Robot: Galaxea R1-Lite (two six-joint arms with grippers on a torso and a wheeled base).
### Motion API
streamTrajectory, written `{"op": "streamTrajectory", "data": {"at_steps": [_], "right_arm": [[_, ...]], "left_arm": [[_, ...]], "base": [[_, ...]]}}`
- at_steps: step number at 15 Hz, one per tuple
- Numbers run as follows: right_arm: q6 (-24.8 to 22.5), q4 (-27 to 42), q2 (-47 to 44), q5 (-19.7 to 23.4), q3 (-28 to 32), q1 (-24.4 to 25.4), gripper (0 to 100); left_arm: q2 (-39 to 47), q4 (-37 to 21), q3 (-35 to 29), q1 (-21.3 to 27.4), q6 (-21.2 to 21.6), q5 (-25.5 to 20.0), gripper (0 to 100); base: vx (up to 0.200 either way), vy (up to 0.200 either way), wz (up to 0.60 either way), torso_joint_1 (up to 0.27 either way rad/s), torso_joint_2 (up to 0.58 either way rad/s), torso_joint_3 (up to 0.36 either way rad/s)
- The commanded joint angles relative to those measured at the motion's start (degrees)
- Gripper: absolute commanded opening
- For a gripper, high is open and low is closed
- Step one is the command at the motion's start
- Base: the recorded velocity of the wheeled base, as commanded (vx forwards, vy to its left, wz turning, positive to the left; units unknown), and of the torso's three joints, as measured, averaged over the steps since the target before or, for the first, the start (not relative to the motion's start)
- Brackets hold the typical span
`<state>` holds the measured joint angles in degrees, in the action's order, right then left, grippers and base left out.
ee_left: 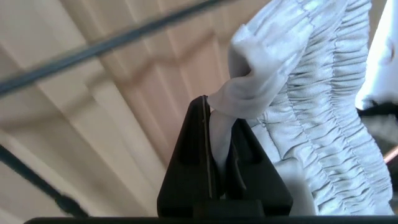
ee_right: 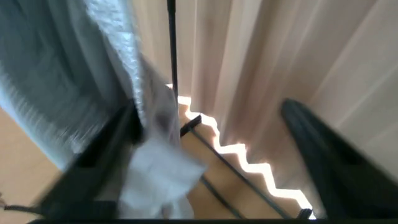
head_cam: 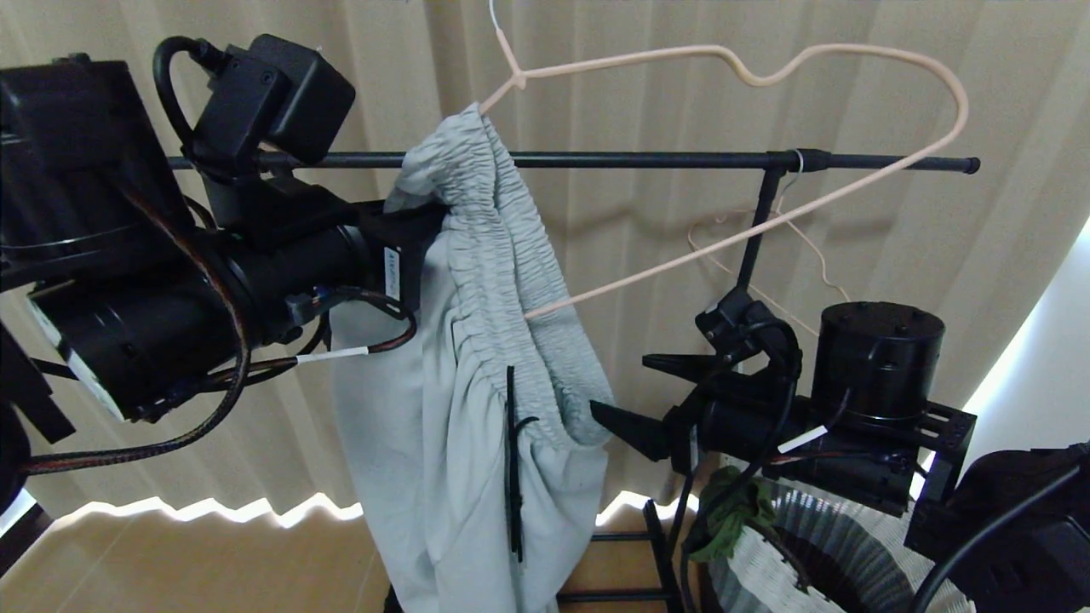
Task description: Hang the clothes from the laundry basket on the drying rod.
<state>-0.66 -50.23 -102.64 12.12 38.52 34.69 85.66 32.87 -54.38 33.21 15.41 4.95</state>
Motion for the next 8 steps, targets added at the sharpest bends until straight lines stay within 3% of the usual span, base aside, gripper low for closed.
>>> {"op": "streamTrajectory", "data": {"at_steps": [1, 6, 7, 8], "right_arm": [[0.0, 0.0, -0.5, 0.0, -0.4, 0.0, 0], [0.0, 0.0, 0.1, -0.2, -0.3, -0.9, 0], [-0.1, 0.0, 0.4, -0.4, -0.2, -2.5, 0], [-0.1, 0.0, 1.4, -1.6, 0.1, -4.9, 0]], "left_arm": [[-0.1, 0.4, 0.1, 0.0, 0.0, 0.0, 0], [-0.7, 0.4, 0.8, -0.5, 0.3, 0.0, 0], [-0.7, 0.4, 1.6, -1.4, 1.2, 0.1, 0], [-0.9, 0.3, 4.0, -3.6, 5.8, 0.1, 0]], "base": [[0.0, 0.0, 0.0, 0.0, 0.0, 0.0], [0.0, 0.0, 0.0, 0.0, 0.0, 0.0], [0.0, 0.0, 0.0, 0.0, 0.0, 0.0], [0.0, 0.0, 0.0, 0.0, 0.0, 0.0]]}}
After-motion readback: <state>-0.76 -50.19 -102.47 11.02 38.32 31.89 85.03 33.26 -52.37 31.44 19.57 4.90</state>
